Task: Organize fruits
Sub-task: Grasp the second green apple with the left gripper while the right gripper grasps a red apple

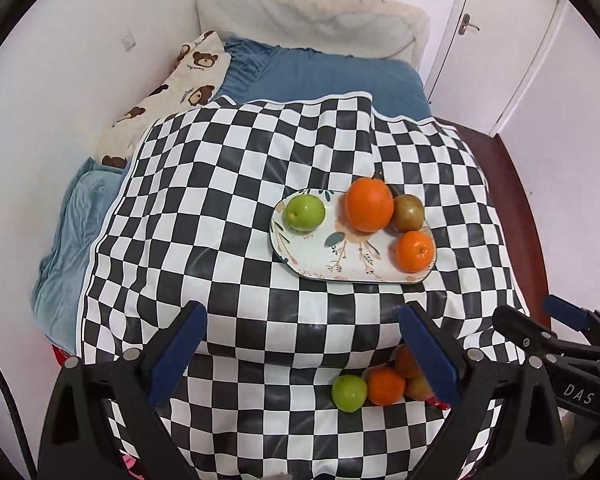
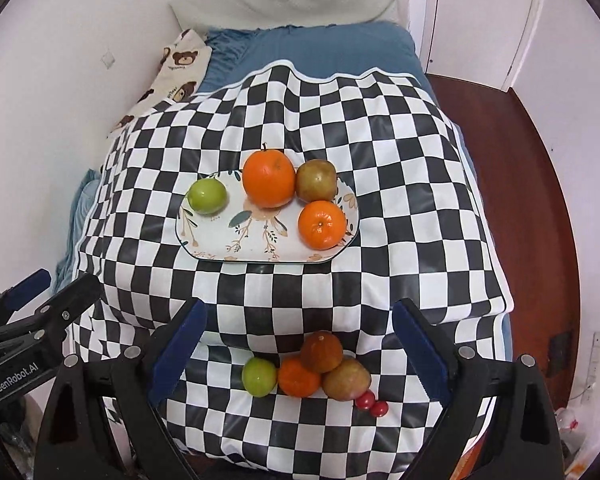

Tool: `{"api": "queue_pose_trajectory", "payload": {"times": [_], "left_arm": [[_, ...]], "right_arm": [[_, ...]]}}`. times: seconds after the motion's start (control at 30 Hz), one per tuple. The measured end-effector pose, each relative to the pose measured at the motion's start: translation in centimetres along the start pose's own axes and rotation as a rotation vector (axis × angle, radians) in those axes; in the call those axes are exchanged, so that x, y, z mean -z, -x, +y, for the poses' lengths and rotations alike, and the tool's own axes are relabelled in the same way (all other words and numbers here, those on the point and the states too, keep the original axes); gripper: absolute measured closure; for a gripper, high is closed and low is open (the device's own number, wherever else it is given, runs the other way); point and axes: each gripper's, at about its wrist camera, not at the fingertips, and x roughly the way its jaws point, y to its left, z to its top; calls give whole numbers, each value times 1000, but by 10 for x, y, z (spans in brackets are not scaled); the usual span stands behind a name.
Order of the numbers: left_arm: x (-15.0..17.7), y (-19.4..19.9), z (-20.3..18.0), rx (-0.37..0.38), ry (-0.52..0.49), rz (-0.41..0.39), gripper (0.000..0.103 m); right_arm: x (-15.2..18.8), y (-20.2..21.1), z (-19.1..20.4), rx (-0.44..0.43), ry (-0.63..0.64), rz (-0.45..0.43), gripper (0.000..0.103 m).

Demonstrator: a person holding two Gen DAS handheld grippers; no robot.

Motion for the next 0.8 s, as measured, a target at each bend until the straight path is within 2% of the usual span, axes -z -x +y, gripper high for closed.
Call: {"api": "queue_pose_trajectory", "payload": {"times": [0.13, 0.27, 0.33, 0.57, 0.6, 0.63, 0.7, 0.77, 0.8], "left_arm": [[7, 1, -4, 7, 2, 6, 5], [21, -17, -9, 27, -1, 62, 5], [30, -33, -13, 30, -12, 107, 4], [83, -130, -35, 10, -72, 335, 5], [90, -140, -36, 1, -76, 359, 5], [97, -155, -38, -5, -80, 391, 5], [108, -177, -41, 12, -82, 442, 5], [116, -198, -45, 30, -83, 493, 13], [118, -204, -46, 47, -78, 509, 13]], "right_arm": [[8, 9, -2, -8, -6, -19, 7], [19, 4, -11, -29, -33, 1, 7], [27, -10, -20, -54, -59, 46, 7], [69, -88, -60, -127, -157, 236, 7], [75, -99, -67, -132, -176, 257, 9], [81, -110, -74, -138, -195, 279, 20], [92, -130, -86, -139, -224, 322, 35], [99, -144, -94, -134, -238, 346, 36], [103, -150, -96, -134, -241, 355, 36]]}}
